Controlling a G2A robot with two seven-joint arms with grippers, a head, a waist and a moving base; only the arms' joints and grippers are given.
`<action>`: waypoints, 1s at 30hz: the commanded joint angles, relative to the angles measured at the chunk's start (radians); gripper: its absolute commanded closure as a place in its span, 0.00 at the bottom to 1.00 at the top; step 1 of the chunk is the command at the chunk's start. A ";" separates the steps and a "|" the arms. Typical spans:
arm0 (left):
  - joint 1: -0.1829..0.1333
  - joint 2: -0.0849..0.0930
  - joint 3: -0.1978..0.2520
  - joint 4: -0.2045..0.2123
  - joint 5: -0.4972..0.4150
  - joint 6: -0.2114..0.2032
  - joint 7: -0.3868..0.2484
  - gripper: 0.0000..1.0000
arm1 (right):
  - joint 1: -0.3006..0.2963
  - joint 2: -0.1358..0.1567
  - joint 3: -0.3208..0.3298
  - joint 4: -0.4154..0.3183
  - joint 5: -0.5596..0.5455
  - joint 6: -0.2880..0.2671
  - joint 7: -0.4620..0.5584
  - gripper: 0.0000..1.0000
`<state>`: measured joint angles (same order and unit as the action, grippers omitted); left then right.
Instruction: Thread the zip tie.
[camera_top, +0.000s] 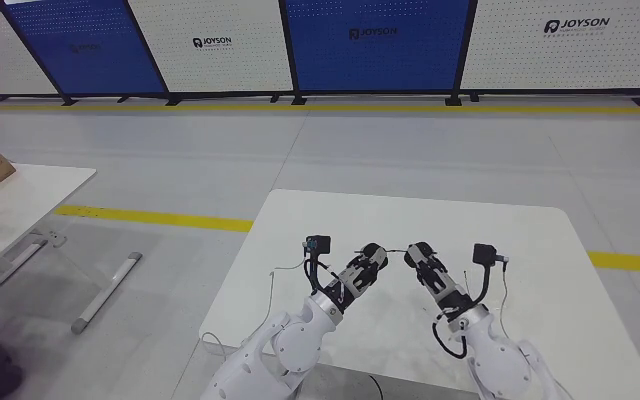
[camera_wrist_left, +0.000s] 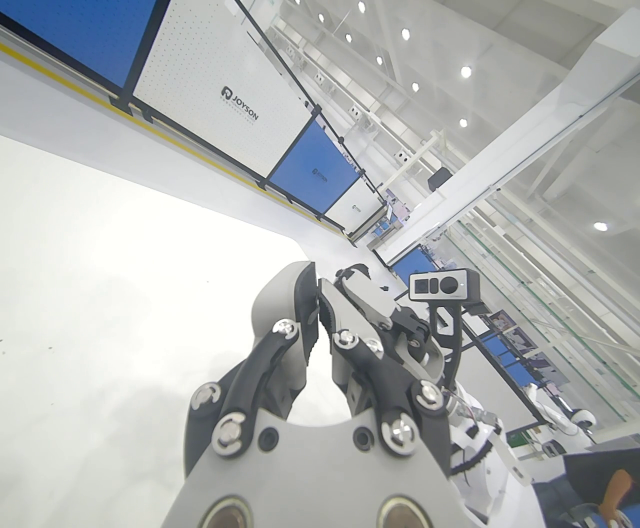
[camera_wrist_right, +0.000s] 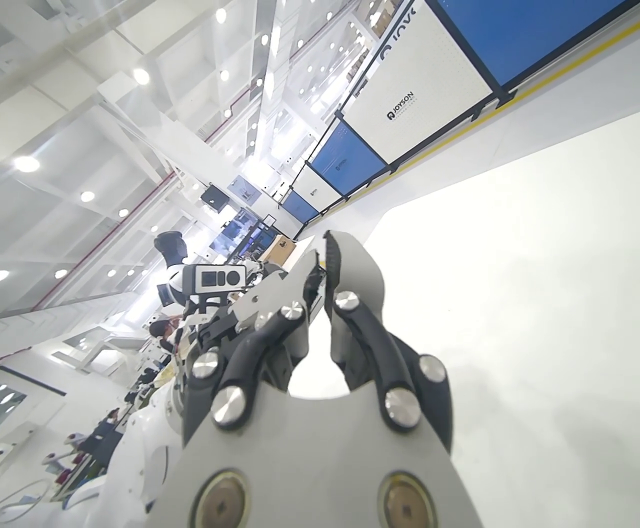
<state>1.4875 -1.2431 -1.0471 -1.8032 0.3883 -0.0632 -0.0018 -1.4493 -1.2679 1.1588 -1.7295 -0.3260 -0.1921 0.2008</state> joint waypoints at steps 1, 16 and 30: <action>0.000 0.000 0.000 0.000 0.000 0.000 0.000 1.00 | 0.006 -0.001 -0.002 0.000 -0.008 0.003 -0.001 1.00; -0.002 -0.001 0.006 0.004 0.010 -0.007 -0.005 1.00 | 0.039 -0.008 -0.037 0.013 -0.058 0.023 0.014 1.00; 0.005 -0.001 0.003 -0.001 0.026 -0.004 -0.003 0.86 | 0.020 -0.007 -0.023 0.008 -0.055 0.009 0.017 1.00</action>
<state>1.4919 -1.2435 -1.0437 -1.8027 0.4140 -0.0690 -0.0054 -1.4266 -1.2752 1.1336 -1.7198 -0.3797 -0.1827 0.2177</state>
